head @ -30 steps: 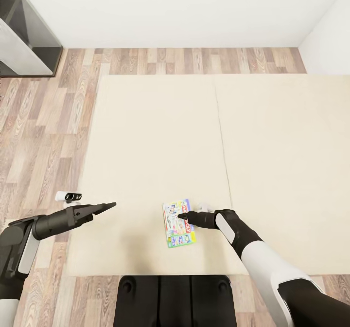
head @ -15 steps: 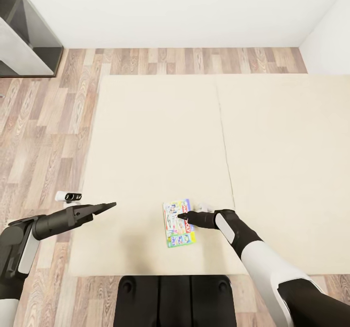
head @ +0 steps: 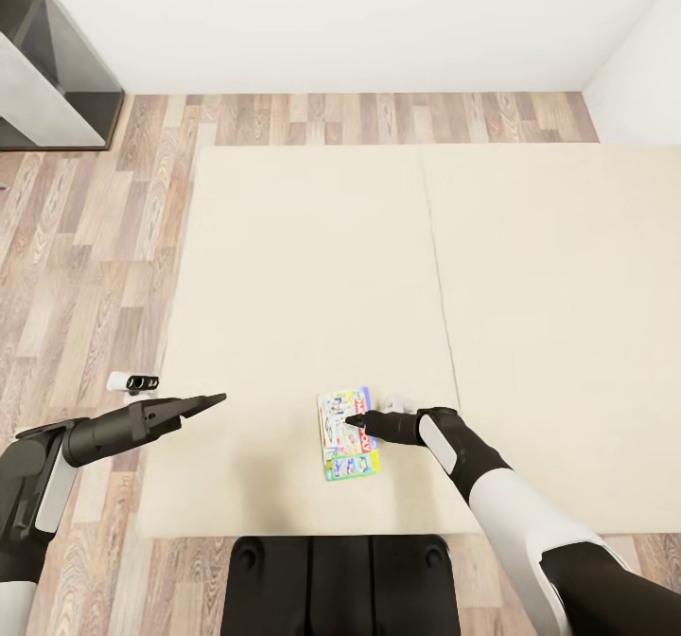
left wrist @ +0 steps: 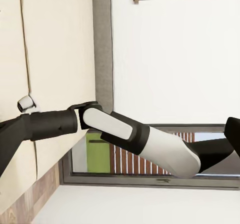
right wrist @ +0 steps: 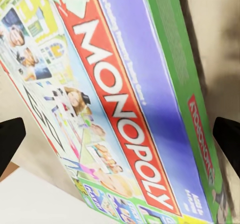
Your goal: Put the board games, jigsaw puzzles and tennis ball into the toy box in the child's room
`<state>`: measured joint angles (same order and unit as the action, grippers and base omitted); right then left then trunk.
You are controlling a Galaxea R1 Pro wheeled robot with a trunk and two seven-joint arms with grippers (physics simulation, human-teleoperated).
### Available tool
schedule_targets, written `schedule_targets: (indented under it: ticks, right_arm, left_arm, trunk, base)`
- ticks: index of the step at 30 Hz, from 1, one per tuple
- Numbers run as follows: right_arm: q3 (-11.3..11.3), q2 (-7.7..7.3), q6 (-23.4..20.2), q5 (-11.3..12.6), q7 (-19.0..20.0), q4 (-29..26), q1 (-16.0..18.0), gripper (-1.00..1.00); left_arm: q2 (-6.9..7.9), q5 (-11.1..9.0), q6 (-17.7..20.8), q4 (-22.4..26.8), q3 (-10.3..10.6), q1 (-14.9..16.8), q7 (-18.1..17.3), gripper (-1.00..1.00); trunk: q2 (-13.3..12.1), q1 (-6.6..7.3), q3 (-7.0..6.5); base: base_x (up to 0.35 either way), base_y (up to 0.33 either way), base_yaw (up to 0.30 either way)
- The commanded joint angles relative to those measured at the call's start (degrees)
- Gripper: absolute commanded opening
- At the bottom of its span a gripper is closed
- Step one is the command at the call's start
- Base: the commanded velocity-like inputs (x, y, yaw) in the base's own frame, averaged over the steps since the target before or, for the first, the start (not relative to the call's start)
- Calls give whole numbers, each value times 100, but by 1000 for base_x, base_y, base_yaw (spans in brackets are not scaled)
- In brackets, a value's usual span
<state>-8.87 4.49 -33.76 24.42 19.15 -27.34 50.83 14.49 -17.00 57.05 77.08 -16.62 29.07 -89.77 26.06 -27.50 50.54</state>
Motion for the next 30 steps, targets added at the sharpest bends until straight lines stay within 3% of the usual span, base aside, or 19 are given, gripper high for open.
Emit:
schedule_targets:
  ticks: [1, 30]
  right_arm:
    - [-16, 0, -16, 11, 1, 1, -2, 100]
    - [-18, 0, -16, 11, 0, 1, 0, 100]
  left_arm:
    - [1, 4, 61, 0, 1, 2, -23, 100]
    - [1, 4, 61, 0, 1, 2, -23, 100]
  trunk:
    - [6, -4, 6]
    - [6, -4, 6]
  base:
    - [0, 112, 0]
    - [0, 36, 0]
